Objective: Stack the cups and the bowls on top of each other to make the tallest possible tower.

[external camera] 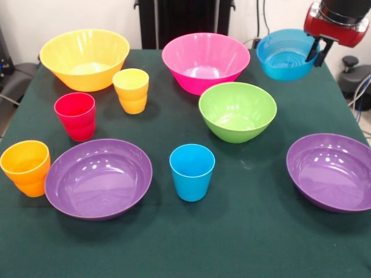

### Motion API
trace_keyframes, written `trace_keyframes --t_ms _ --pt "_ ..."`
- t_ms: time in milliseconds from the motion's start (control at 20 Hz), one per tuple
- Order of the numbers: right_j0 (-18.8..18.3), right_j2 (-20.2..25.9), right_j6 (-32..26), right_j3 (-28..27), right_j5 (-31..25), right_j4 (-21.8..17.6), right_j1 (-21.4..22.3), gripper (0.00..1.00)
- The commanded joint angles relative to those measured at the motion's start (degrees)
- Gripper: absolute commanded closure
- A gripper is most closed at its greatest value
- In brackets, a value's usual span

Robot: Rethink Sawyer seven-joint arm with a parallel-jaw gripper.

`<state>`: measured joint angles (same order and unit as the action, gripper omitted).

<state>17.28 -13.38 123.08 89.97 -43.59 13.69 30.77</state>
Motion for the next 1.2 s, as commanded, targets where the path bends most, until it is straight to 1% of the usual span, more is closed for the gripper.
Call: trace_keyframes --t_ms 50,300,350,400,450,500,600,650,750,950,1200 --pt "-1.1 1.1 7.5 -9.0 -7.6 -2.7 -4.8 1.00" --pt "-1.1 0.0 6.4 -9.3 -6.2 -3.7 -5.7 1.00" --pt "-1.5 -0.2 6.0 -10.7 -6.5 -3.9 -6.6 1.00" --pt "-1.4 -0.6 6.0 -10.8 -6.2 -4.2 -6.8 1.00" --pt "-2.0 -0.9 5.3 -12.7 -6.5 -4.6 -8.2 1.00" --pt "-2.0 -1.1 5.2 -13.2 -6.7 -4.7 -8.5 1.00" --pt "-2.6 -1.6 4.2 -16.0 -7.6 -5.3 -10.3 1.00" --pt "-3.6 -1.9 3.2 -18.4 -8.1 -5.8 -12.0 1.00" --pt "-4.6 -2.2 2.0 -20.5 -8.3 -6.2 -13.5 1.00" --pt "-5.5 -2.2 1.3 -21.8 -8.2 -6.8 -14.4 1.00" --pt "-5.7 -2.5 0.9 -22.8 -10.0 -7.6 -14.2 1.00"
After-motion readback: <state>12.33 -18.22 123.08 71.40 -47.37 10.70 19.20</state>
